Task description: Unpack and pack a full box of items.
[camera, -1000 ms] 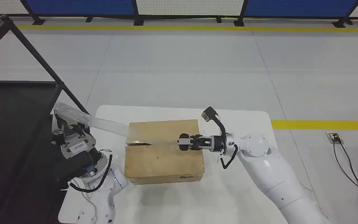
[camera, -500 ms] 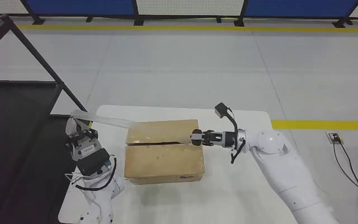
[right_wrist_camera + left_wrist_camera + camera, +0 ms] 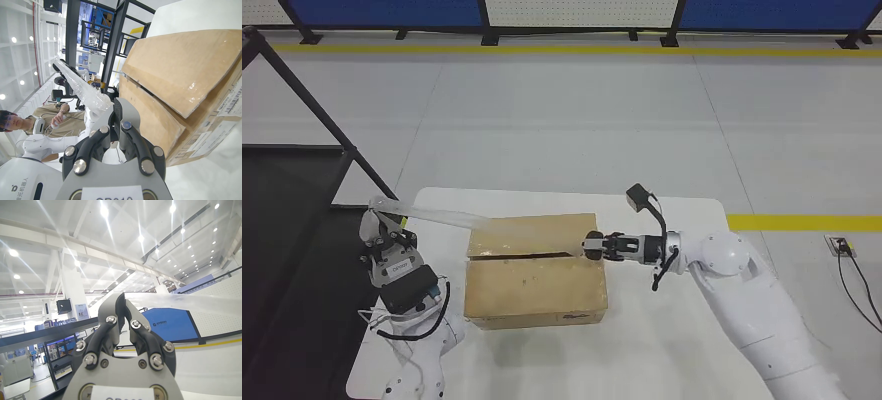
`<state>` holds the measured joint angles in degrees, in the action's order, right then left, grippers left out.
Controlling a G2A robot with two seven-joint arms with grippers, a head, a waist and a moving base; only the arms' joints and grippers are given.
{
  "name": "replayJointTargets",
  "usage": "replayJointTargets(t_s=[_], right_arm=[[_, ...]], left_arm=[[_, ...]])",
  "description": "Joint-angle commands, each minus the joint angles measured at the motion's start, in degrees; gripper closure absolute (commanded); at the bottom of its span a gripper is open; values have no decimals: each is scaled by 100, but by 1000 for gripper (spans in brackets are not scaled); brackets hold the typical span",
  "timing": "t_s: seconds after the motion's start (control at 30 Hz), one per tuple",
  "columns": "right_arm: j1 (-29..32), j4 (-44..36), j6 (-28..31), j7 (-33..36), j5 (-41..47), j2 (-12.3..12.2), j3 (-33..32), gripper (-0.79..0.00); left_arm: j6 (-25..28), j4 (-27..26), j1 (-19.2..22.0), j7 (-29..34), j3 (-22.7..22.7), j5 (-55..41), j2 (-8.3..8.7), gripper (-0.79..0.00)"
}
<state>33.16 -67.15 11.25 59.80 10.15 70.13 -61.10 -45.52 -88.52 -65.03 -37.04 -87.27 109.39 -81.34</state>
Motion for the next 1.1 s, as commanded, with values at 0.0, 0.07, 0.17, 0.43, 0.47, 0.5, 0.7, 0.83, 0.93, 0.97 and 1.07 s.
replayJointTargets(t_s=[0.0, 0.07, 0.17, 0.43, 0.47, 0.5, 0.7, 0.83, 0.93, 0.97, 1.07], right_arm=[[-18, -103, -161, -126, -385, -10, 72, 0], [-15, -221, -254, -176, -613, -16, 128, 0], [-66, -345, -543, -302, -1117, -35, 200, 0], [-108, -583, -792, -149, -1183, -41, 243, -83], [-117, -549, -854, -106, -1162, -43, 237, -111], [-126, -524, -922, -66, -1185, -42, 262, -157], [-107, -705, -760, -149, -1386, -11, 474, -369], [-124, -712, -908, -68, -1327, 22, 598, -526], [-158, -544, -1053, -29, -1126, 53, 635, -560], [-164, -478, -1068, -7, -1019, 65, 643, -563], [-191, -275, -1006, 72, -745, 92, 647, -594]], left_arm=[[43, -6, -14, 138, -30, 114, 4, 0], [41, -4, -38, 229, -1, 234, -1, 0], [15, 63, -104, 321, 71, 395, -13, 0], [-78, 367, -232, 315, 174, 577, -35, 0], [-92, 382, -240, 319, 172, 567, -38, 0], [-97, 396, -245, 321, 167, 562, -39, 0], [-114, 361, -268, 342, 122, 446, -48, 0], [-108, 206, -229, 333, 130, 294, -63, 0], [-60, -12, -136, 338, 192, 267, -77, 0], [-36, -86, -98, 340, 222, 274, -82, 0], [62, -304, 17, 333, 344, 337, -99, 0]])
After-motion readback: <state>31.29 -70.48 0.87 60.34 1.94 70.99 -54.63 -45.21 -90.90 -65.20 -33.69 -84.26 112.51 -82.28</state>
